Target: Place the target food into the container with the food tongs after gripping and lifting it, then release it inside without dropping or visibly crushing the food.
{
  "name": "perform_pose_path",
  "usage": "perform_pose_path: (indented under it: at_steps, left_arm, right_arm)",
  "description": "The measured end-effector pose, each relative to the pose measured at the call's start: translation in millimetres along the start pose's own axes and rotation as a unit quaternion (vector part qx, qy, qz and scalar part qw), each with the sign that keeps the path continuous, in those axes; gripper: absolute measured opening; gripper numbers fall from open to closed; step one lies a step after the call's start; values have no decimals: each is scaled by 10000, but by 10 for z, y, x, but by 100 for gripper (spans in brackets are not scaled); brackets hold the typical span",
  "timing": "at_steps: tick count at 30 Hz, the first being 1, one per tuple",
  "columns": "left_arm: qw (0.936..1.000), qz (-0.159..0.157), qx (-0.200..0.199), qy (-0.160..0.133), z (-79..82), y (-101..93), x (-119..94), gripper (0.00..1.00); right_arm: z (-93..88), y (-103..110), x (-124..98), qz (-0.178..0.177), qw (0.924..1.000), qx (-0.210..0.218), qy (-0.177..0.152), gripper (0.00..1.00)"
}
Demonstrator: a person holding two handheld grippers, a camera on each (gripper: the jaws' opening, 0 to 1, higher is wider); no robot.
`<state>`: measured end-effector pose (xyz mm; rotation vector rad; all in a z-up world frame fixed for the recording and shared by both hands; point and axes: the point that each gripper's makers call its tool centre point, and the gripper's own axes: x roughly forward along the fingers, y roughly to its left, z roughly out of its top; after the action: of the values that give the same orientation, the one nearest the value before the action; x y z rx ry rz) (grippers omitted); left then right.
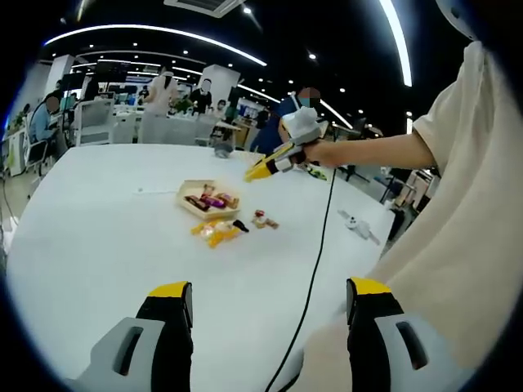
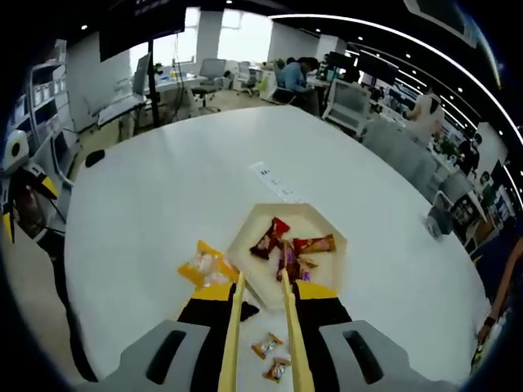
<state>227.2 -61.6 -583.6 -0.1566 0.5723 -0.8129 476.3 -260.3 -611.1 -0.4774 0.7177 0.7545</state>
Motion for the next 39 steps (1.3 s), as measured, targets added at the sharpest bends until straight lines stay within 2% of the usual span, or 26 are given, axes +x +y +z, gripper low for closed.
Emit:
perform_pose_path:
  at_steps: [23, 39]
  left_arm:
    - [9999, 92, -110, 15, -23, -6, 10, 77]
    - [9994, 240, -253, 8, -62, 81, -71, 77]
  right_arm:
    - [-55, 386, 301, 414, 9991, -6, 107, 27]
    - [5, 685, 561, 772, 9967, -40, 235, 27]
